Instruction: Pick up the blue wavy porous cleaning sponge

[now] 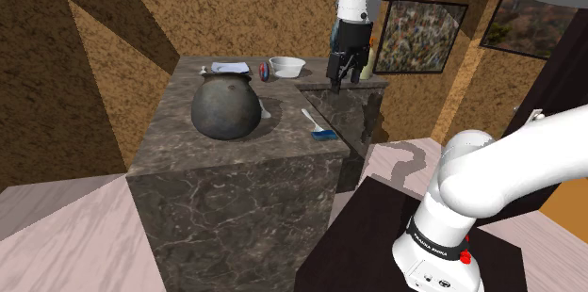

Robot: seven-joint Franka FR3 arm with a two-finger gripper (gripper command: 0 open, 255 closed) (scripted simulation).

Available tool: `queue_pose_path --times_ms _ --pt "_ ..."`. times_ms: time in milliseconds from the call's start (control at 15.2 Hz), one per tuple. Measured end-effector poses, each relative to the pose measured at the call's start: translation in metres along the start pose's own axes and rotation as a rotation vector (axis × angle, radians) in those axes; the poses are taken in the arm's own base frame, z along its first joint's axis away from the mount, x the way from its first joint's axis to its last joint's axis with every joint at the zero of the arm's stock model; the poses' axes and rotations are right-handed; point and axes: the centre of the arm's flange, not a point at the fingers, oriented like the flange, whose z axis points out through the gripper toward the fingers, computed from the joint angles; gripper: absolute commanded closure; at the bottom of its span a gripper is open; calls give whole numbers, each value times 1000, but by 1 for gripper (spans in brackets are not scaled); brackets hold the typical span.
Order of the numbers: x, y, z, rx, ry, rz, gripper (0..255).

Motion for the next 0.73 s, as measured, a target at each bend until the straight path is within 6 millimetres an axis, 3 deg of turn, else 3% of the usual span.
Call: queue_pose_path --times_ms 264,726 --pt "14 11 22 48 -12 -82 0" --pt "68 35 104 206 -48 -362 0"
